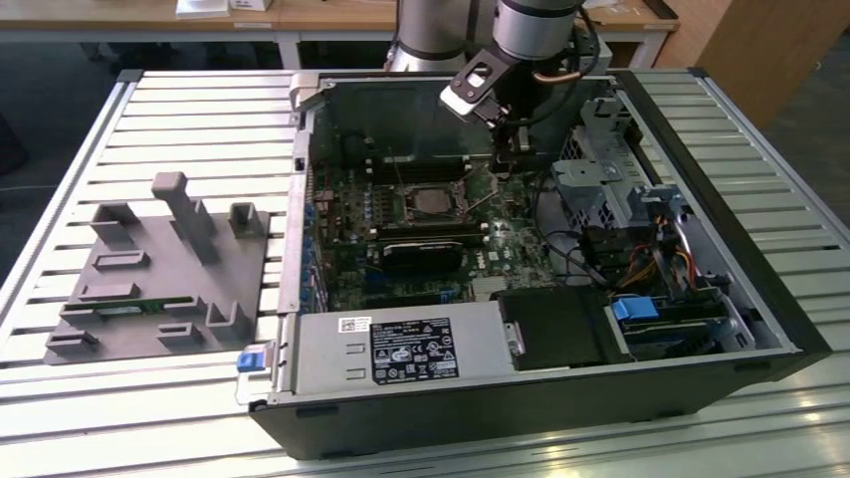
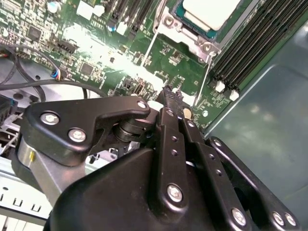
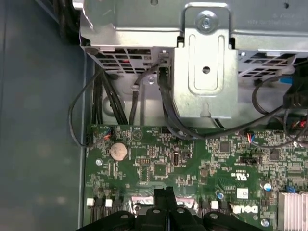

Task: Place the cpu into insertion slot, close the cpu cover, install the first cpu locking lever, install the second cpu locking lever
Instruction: 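Close the cpu cover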

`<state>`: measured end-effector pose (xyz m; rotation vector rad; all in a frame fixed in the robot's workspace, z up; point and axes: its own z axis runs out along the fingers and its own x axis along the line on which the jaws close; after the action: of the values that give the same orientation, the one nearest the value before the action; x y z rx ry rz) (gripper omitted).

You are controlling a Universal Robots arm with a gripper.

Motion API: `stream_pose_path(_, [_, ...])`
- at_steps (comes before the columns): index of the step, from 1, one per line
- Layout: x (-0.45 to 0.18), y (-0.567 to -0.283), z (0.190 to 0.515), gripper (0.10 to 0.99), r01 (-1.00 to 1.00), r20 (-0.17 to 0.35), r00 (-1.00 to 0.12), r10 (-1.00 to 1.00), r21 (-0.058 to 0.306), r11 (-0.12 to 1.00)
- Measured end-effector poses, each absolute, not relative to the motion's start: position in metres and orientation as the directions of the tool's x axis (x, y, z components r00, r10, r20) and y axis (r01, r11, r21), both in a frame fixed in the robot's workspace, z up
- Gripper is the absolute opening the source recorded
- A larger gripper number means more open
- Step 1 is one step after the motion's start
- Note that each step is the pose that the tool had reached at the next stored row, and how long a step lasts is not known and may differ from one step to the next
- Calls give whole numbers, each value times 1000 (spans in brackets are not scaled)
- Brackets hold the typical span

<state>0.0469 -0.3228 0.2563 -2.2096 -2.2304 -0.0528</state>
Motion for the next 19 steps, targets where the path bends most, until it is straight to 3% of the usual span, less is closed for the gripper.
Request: stream_pose_path(19, [65, -321, 253, 106, 1000, 25, -9, 1000, 11, 9])
